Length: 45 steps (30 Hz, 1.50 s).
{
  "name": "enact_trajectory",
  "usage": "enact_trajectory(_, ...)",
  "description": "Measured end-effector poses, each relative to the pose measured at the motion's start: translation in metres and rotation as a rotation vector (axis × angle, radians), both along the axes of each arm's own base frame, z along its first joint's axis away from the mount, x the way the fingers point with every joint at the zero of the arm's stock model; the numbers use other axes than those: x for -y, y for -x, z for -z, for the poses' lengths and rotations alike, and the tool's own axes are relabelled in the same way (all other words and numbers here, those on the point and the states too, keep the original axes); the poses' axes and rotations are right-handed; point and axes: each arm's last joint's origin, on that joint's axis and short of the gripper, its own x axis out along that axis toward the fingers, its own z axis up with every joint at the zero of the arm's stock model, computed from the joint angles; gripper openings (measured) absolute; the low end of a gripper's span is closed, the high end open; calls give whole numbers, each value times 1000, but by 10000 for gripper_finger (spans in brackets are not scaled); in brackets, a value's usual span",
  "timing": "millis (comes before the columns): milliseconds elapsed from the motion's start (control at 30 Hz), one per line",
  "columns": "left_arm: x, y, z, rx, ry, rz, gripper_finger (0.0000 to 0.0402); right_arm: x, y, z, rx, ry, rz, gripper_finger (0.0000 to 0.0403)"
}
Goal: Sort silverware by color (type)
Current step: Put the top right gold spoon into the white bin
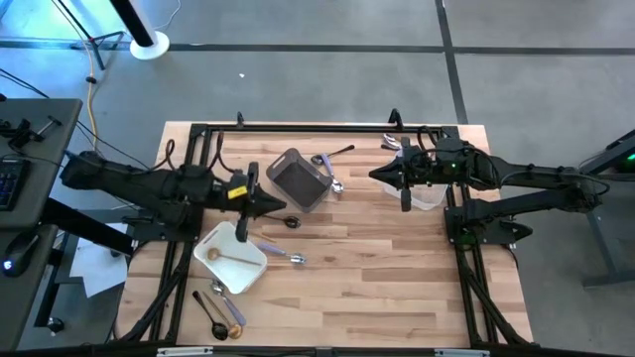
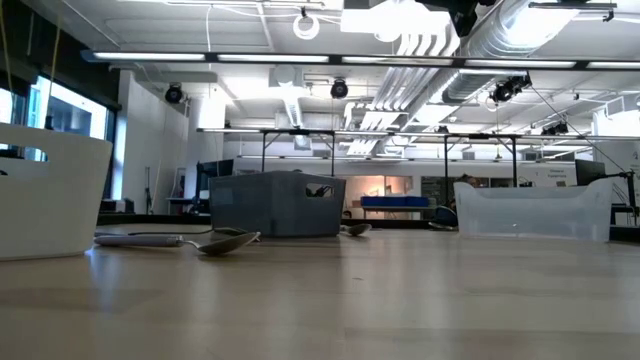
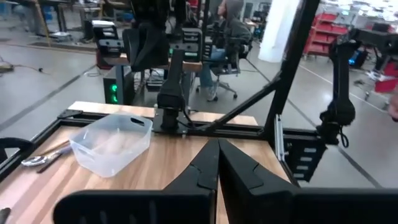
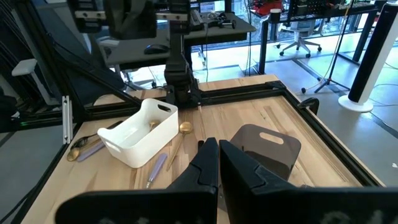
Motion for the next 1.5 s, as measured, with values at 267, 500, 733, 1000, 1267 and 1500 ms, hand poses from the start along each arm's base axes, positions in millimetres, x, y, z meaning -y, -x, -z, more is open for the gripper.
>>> enact_trajectory(267, -32, 21, -13, 54, -80, -107, 0, 0, 0, 0, 3, 0, 0, 0)
enact_trajectory(500, -38, 36, -18, 67, -65, -140, 0, 0, 0, 0, 3, 8, -1, 0)
enact_trajectory(733, -33, 31, -14, 38, -43, -116, 0, 0, 0, 0, 2, 22, -9, 0)
enact_trajectory(1000, -33, 27, -12, 24, -37, -116, 0, 0, 0, 0, 4, 21, -11, 0)
enact_trajectory(1267, -33, 27, -12, 25, -38, -116, 0, 0, 0, -2, 21, 24, -11, 0)
enact_trajectory(1500, -33, 27, -12, 24, -40, -128, 0, 0, 0, -2, 20, 23, -11, 0)
